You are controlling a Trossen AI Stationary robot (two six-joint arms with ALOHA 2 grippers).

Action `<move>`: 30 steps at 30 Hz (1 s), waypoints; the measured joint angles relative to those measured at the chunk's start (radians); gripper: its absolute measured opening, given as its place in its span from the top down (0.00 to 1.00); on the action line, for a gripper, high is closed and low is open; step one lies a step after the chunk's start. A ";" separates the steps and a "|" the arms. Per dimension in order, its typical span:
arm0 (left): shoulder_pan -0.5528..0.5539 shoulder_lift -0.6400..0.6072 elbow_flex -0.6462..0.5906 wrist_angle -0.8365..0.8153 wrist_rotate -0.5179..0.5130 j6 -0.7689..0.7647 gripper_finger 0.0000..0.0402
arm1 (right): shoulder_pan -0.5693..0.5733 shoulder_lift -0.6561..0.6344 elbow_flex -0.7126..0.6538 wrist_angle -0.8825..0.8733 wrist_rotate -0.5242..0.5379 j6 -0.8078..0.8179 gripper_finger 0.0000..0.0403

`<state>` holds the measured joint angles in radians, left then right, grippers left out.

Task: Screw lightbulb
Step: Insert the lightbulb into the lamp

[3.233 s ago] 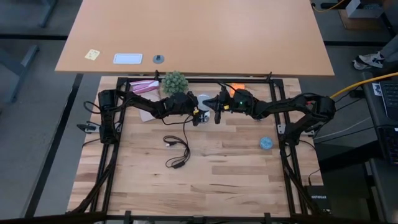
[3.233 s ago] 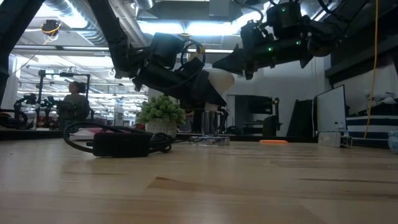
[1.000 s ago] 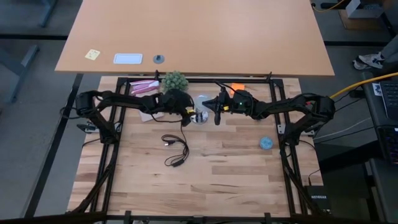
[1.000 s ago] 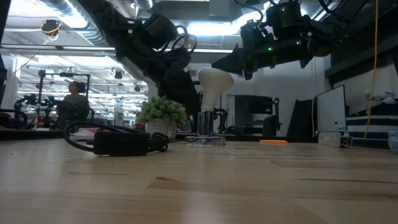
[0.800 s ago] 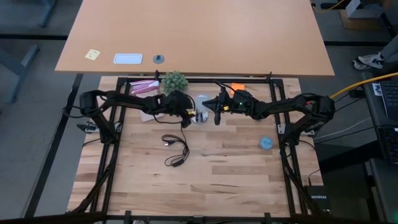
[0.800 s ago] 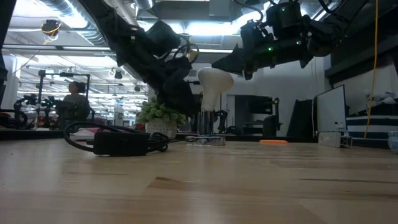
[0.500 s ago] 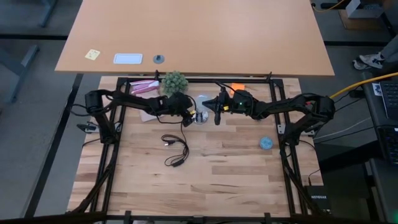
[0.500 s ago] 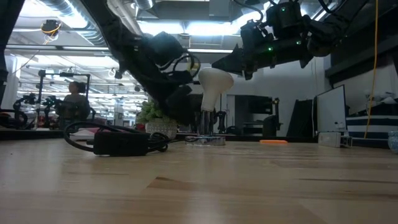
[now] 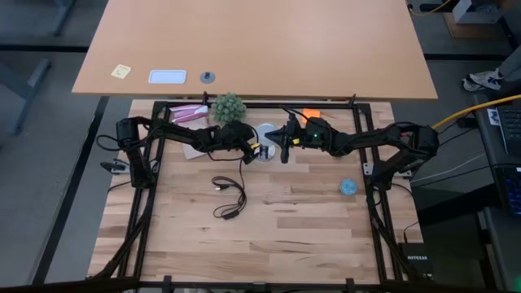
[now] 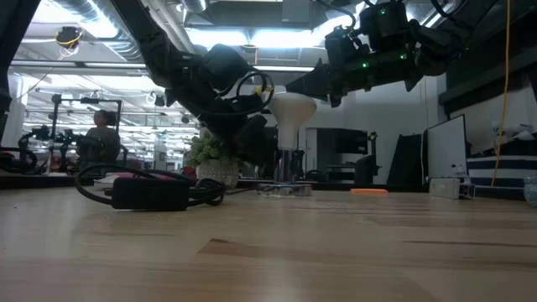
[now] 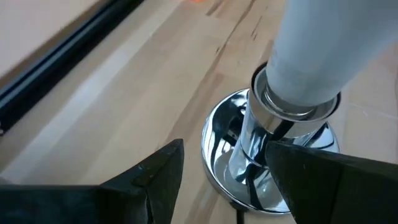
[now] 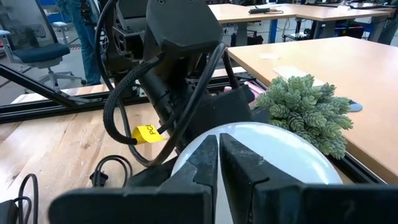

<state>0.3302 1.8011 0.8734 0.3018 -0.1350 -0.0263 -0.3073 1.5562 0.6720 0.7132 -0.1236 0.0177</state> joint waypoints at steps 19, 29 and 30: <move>0.006 0.040 0.003 0.135 -0.006 -0.003 0.46 | 0.001 0.000 0.000 -0.001 -0.006 0.003 0.94; 0.005 0.039 0.006 0.078 -0.005 -0.014 0.46 | 0.001 0.000 0.000 -0.005 -0.002 0.003 0.94; 0.006 0.038 0.005 0.078 -0.006 -0.014 0.46 | 0.001 0.000 0.000 -0.005 -0.002 0.003 0.94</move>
<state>0.3359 1.8393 0.8788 0.3794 -0.1406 -0.0402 -0.3065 1.5562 0.6724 0.7082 -0.1257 0.0208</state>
